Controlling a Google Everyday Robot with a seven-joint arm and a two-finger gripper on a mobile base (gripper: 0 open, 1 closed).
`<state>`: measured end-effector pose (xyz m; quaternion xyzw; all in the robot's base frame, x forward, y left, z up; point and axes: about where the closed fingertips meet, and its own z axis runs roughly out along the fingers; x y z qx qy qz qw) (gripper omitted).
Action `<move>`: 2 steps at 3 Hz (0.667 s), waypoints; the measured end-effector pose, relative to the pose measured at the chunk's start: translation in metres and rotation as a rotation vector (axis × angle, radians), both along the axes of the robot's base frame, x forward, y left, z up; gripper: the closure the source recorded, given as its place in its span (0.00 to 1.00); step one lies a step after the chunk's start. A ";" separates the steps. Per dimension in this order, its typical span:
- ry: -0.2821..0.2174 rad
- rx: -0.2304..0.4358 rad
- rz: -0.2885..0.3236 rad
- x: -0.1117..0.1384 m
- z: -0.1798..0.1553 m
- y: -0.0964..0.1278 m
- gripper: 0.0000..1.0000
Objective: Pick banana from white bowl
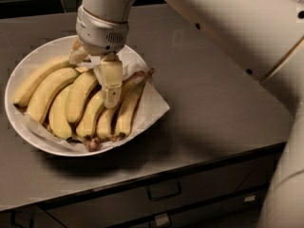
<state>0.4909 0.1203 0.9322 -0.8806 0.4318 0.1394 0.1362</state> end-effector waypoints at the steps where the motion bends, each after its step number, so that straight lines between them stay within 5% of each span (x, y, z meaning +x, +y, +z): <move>1: 0.003 -0.012 -0.013 -0.001 0.003 -0.004 0.16; 2: 0.016 -0.026 -0.015 -0.001 0.004 -0.003 0.21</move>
Offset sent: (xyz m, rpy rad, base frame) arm -0.0102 -0.0185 0.0022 -0.0957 0.0708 0.0011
